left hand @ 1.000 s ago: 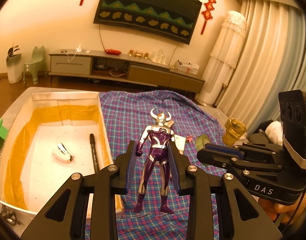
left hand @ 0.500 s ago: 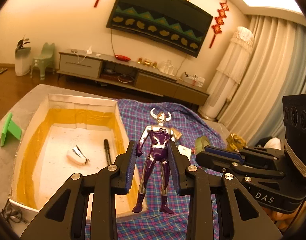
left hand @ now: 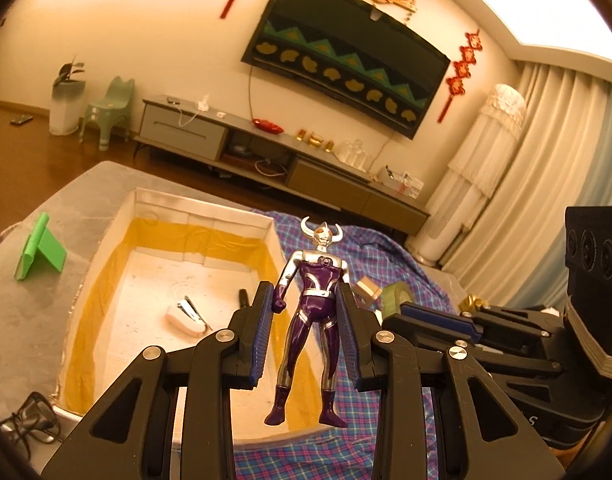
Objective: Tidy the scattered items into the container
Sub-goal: 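Lift the figure and tape roll and carry them over the white box, then open the right tool to drop the tape roll while the left releases the figure into the box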
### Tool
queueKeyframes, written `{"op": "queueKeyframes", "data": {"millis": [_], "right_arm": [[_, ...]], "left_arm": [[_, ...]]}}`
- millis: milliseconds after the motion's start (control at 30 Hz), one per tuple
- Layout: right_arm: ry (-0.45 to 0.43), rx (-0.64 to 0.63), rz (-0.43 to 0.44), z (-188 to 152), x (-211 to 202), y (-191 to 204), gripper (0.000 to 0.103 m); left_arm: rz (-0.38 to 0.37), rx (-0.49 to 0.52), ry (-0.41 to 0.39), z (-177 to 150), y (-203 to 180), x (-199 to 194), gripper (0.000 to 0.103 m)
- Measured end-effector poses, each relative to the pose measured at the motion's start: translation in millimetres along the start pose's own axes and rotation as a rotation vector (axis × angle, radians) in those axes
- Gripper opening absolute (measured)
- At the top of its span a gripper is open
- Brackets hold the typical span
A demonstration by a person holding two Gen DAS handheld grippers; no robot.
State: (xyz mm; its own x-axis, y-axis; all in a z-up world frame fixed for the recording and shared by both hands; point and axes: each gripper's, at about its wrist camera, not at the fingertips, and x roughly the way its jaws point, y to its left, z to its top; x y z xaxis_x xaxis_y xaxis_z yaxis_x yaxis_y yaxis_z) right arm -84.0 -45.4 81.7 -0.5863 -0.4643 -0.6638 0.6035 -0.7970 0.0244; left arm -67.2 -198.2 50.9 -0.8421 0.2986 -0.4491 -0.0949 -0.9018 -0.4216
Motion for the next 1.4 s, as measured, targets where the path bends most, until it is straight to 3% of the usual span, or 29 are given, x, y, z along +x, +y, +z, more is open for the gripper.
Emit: {"op": "queueKeyframes", "data": {"millis": [633,1067,1400], "right_arm": [[0.062,-0.048,0.053,32,48,24,0.015],[0.164,0.035,0.145,46,98,9,0.015],[0.244,0.083,0.168,59,138,-8,0.015]], "left_arm": [[0.051,-0.169,0.015,15,68,12,0.032],[0.066,-0.288,0.056,30,103,38,0.032],[0.100,-0.348,0.130,38,121,73,0.032]]}}
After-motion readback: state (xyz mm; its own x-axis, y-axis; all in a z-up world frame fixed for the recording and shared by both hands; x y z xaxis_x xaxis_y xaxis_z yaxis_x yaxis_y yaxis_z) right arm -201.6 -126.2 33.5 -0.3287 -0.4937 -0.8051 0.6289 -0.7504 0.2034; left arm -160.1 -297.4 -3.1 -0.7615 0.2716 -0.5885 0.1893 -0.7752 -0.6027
